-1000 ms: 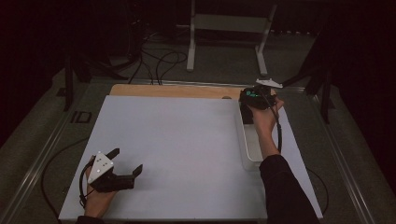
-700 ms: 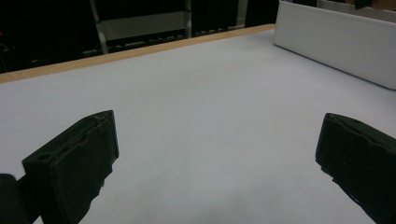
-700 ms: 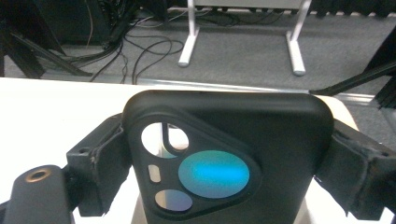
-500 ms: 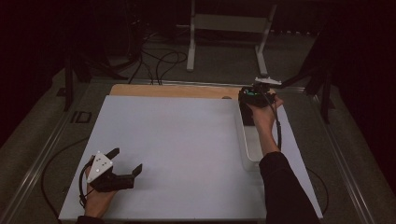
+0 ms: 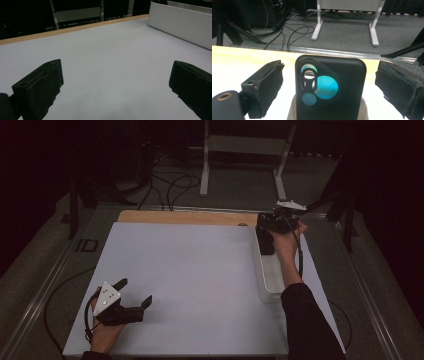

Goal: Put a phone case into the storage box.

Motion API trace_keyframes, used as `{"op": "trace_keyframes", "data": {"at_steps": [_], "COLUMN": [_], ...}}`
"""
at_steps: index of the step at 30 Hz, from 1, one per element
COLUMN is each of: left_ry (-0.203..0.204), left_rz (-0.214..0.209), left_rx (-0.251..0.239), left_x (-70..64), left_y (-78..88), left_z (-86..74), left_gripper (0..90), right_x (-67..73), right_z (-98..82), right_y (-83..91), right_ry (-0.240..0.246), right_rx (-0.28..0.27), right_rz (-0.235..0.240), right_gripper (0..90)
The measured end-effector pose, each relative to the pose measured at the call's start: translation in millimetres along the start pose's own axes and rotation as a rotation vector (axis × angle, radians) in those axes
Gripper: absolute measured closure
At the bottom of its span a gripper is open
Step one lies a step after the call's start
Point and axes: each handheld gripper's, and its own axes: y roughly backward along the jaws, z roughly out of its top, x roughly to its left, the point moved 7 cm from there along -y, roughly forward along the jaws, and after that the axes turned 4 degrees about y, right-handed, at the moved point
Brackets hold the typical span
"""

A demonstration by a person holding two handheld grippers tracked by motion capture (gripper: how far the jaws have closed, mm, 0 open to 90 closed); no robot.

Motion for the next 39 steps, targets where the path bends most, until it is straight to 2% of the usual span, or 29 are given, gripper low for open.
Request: {"op": "trace_keyframes", "data": {"at_steps": [7, 17, 21, 24, 27, 34, 35, 37, 39], "left_ry": [0.007, 0.018, 0.021, 0.025, 0.033, 0.045, 0.045, 0.044, 0.048], "left_rz": [0.016, 0.031, 0.038, 0.041, 0.042, 0.029, 0.029, 0.022, 0.016], "left_rx": [0.009, 0.030, 0.040, 0.049, 0.058, 0.061, 0.061, 0.065, 0.061], "left_x": [2.9, 6.2, 7.8, 9.6, 11.0, 10.5, 10.5, 10.2, 9.8], "left_y": [0.0, -0.4, -0.3, 0.1, 0.7, 3.6, 3.6, 4.6, 5.0], "left_z": [0.0, -1.3, -1.3, -1.6, -1.8, 0.9, 0.9, 1.6, 2.1], "left_gripper": [0.0, 0.0, 0.0, 0.0, 0.0, 0.0, 0.0, 0.0, 0.0], "right_x": [4.9, 32.0, 43.0, 49.4, 55.2, 67.8, 67.8, 68.3, 68.1], "right_z": [-0.9, -1.8, -7.0, -10.9, -17.9, -36.5, -36.5, -46.6, -55.5], "right_y": [10.6, 41.5, 54.6, 65.9, 80.4, 120.0, 120.0, 134.8, 141.9], "right_ry": [0.007, 0.049, 0.104, 0.127, 0.162, 0.163, 0.163, 0.176, 0.178], "right_rx": [0.012, -0.027, -0.021, -0.030, -0.049, -0.126, -0.126, -0.163, -0.170], "right_rz": [0.065, 0.181, 0.232, 0.269, 0.292, 0.376, 0.376, 0.382, 0.388], "right_gripper": [8.0, 8.0, 8.0, 8.0, 8.0, 8.0, 8.0, 8.0, 8.0]}}
